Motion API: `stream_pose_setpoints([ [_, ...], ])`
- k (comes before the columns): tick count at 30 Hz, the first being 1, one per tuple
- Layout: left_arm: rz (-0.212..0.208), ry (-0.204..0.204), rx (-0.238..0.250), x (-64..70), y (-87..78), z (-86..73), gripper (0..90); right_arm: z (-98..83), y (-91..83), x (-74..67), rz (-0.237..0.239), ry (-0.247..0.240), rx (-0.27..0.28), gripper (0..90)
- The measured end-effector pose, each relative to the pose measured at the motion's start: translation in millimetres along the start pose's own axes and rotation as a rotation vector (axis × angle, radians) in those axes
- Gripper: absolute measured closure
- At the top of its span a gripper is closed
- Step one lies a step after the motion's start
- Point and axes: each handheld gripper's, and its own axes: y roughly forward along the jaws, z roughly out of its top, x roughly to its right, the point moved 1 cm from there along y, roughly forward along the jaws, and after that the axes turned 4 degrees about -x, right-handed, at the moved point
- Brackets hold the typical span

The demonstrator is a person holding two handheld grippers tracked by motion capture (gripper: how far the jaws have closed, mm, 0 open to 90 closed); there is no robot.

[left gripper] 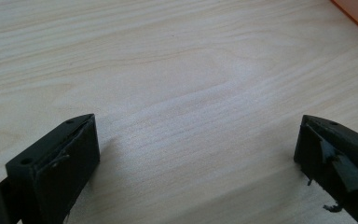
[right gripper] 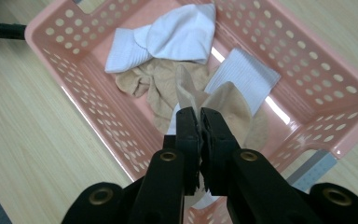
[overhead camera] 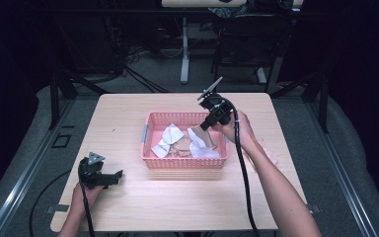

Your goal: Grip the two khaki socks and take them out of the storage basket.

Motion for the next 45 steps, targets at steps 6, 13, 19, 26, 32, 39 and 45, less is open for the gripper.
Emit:
stream_pose_setpoints([
  [6,-0.002,0.000,0.000,0.2,-0.1,-0.2,0.0,2.7,-20.4,-2.7,0.006,-0.008,0.031,86.4],
  [13,-0.004,0.001,-0.001,0.4,-0.2,-0.3,0.0,5.0,-44.7,-5.8,0.002,-0.011,0.068,86.4],
  [19,-0.004,0.001,-0.002,0.3,-0.2,-0.3,0.0,2.6,-64.6,-4.8,-0.013,-0.010,0.087,86.4],
  [26,-0.004,0.001,-0.002,0.4,-0.2,-0.3,0.0,-7.8,-81.9,2.0,-0.038,0.004,0.091,86.3],
  [32,-0.004,0.001,-0.002,0.4,-0.2,-0.3,0.0,-23.3,-97.3,12.1,-0.064,0.036,0.090,86.3],
  [39,-0.004,0.001,-0.002,0.3,-0.2,-0.3,0.0,-42.7,-113.5,27.5,-0.095,0.068,0.090,86.3],
  [45,-0.004,0.001,-0.002,0.4,-0.2,-0.3,0.0,-59.6,-121.0,41.7,-0.111,0.106,0.092,86.3],
])
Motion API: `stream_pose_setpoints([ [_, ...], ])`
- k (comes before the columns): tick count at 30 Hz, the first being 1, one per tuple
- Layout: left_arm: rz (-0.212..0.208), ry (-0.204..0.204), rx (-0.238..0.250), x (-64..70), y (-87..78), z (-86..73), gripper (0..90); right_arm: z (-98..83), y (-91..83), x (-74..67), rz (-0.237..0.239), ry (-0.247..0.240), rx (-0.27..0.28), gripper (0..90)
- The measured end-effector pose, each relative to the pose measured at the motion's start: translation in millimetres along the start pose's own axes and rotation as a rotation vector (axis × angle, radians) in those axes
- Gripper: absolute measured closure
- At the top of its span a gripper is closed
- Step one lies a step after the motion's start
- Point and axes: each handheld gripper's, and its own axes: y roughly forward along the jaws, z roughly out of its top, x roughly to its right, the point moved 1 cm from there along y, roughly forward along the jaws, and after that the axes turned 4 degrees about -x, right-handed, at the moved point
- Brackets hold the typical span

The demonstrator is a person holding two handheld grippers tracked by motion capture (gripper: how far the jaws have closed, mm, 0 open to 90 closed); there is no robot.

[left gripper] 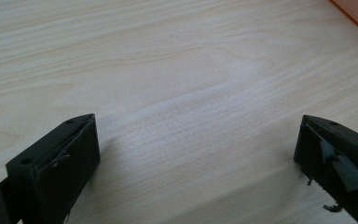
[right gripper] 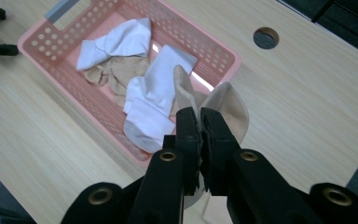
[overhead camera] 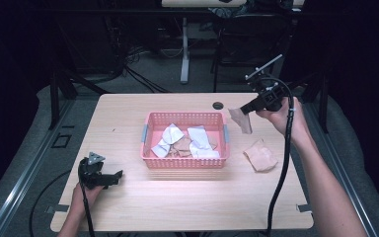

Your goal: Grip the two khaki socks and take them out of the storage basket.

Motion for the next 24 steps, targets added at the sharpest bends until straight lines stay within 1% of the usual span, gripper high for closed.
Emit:
stream_pose_setpoints([
  [5,0.000,0.000,0.000,0.0,0.0,0.0,0.0,-10.8,-0.4,11.2,-0.006,0.034,0.003,86.3],
  [8,0.000,0.000,0.000,0.0,0.0,0.0,0.0,-16.8,2.1,19.1,-0.012,0.046,-0.012,86.3],
  [9,0.000,0.000,0.000,0.0,0.0,0.0,0.0,-18.8,3.8,21.1,-0.012,0.059,-0.006,86.3],
  [10,0.000,0.000,0.000,0.0,0.0,0.0,0.0,-20.8,4.8,24.3,-0.029,0.056,-0.019,86.3],
  [11,0.000,0.000,0.000,0.0,0.0,0.0,0.0,-22.7,6.4,26.9,-0.027,0.065,-0.023,86.2],
  [13,0.000,0.000,0.000,0.0,0.0,0.0,0.0,-26.4,10.0,31.9,-0.035,0.080,-0.036,86.3],
  [19,0.000,0.001,0.000,0.0,0.0,0.0,0.0,-35.1,24.0,45.6,-0.029,0.123,-0.053,86.3],
  [24,0.000,0.000,0.000,0.0,0.0,0.0,0.0,-40.9,39.0,53.1,-0.031,0.140,-0.088,86.3],
])
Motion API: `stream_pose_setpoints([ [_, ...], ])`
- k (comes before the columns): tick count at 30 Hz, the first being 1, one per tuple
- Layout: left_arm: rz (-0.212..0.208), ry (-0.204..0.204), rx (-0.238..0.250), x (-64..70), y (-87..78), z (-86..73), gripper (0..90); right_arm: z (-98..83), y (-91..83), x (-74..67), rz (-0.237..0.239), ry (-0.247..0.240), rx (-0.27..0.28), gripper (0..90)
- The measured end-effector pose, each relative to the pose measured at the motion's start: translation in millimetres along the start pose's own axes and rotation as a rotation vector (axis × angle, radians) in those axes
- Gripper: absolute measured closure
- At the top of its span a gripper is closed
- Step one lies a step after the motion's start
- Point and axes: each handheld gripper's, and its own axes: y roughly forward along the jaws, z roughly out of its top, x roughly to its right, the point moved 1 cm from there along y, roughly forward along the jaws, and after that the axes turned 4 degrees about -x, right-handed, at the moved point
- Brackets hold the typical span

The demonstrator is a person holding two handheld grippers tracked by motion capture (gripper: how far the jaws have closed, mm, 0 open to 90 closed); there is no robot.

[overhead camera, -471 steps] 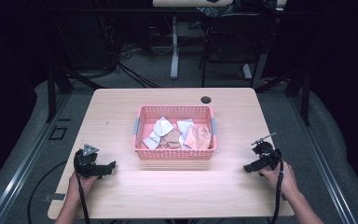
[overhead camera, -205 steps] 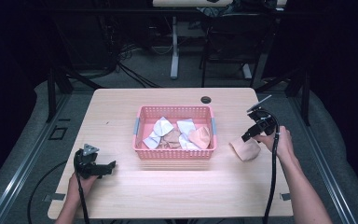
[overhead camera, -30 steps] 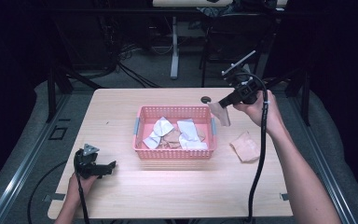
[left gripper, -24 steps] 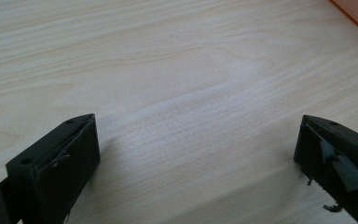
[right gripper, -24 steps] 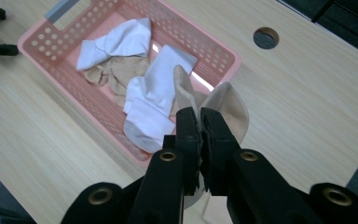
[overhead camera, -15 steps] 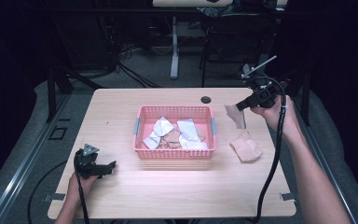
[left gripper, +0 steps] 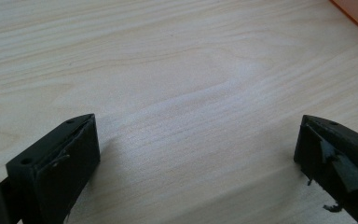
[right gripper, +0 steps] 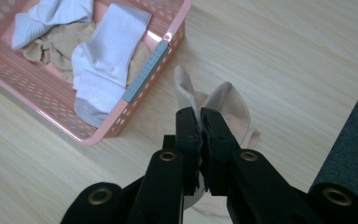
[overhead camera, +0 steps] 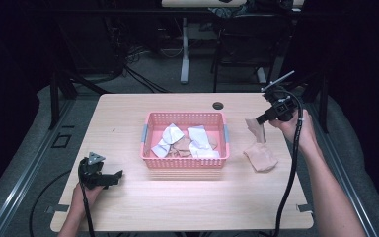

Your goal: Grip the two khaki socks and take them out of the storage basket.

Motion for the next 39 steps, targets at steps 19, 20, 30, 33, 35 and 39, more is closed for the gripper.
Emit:
stream_pose_setpoints([
  [19,0.000,0.001,0.000,-0.1,0.0,0.0,0.0,0.1,66.6,-0.2,0.053,0.040,-0.079,86.1],
  [20,0.000,0.001,0.000,0.0,0.0,0.0,0.0,0.1,70.7,-0.4,0.051,0.044,-0.082,86.1],
  [30,0.000,0.001,-0.001,-0.1,-0.1,0.0,0.0,-3.4,114.1,2.9,0.066,0.103,-0.126,85.9],
  [33,-0.001,0.001,-0.001,-0.1,-0.1,0.0,0.0,-5.3,124.4,3.6,0.059,0.103,-0.145,85.8],
  [35,-0.001,0.001,-0.001,-0.1,-0.1,0.0,0.0,-6.8,130.6,3.9,0.048,0.113,-0.151,85.8],
  [39,-0.001,0.001,-0.001,-0.1,-0.1,0.0,0.0,-10.1,143.0,5.4,0.043,0.121,-0.169,85.7],
])
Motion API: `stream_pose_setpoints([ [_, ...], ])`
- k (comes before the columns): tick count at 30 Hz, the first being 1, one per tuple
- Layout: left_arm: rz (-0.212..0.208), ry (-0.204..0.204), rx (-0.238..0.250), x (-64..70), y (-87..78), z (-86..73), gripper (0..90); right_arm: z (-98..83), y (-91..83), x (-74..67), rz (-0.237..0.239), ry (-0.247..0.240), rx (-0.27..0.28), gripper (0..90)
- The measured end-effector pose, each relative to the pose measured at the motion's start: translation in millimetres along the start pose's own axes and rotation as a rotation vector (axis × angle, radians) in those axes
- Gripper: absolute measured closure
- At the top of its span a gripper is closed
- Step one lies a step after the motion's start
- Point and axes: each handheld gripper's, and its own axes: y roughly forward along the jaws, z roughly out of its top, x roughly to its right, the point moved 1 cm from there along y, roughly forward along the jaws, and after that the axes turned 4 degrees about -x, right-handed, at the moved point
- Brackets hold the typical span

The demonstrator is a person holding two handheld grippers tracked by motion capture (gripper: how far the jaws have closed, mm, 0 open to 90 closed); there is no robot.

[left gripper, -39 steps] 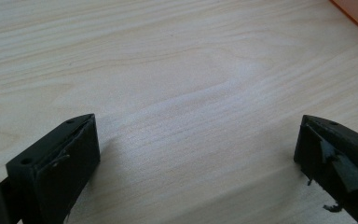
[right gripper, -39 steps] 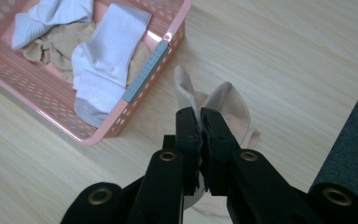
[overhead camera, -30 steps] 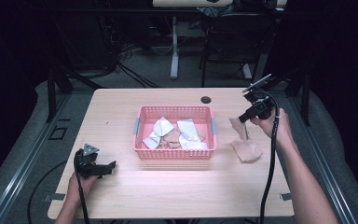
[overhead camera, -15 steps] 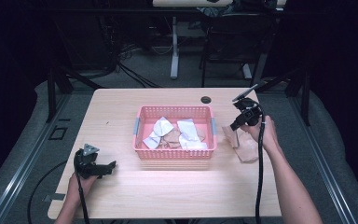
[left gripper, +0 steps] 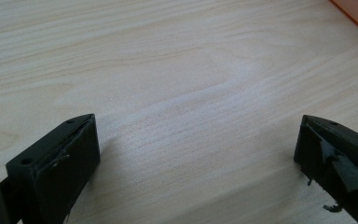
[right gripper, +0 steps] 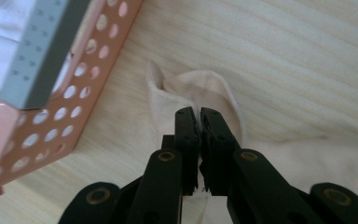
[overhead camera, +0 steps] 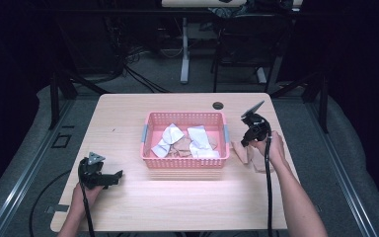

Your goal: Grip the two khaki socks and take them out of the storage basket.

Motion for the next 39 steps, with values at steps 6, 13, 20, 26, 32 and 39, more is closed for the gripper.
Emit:
stream_pose_setpoints([
  [6,0.000,-0.001,0.001,0.0,0.0,0.0,0.0,-1.7,15.3,-1.2,0.006,0.001,-0.017,81.3],
  [13,-0.001,0.000,-0.001,0.0,-0.1,0.0,0.0,-6.6,-1.3,0.0,0.008,0.007,0.034,51.2],
  [20,-0.001,-0.001,0.001,0.1,0.1,-0.1,0.0,-21.6,-33.7,0.1,0.017,-0.011,0.090,26.8],
  [26,-0.001,-0.002,0.001,0.1,0.1,-0.1,0.0,-43.8,-59.9,-3.3,0.012,-0.045,0.138,14.1],
  [32,0.000,-0.001,0.002,0.0,0.2,0.0,0.0,-76.3,-77.7,-11.9,0.019,-0.102,0.229,7.0],
  [39,0.000,-0.001,0.002,0.1,0.2,-0.1,0.0,-124.1,-71.5,-15.6,0.017,-0.129,0.224,3.0],
])
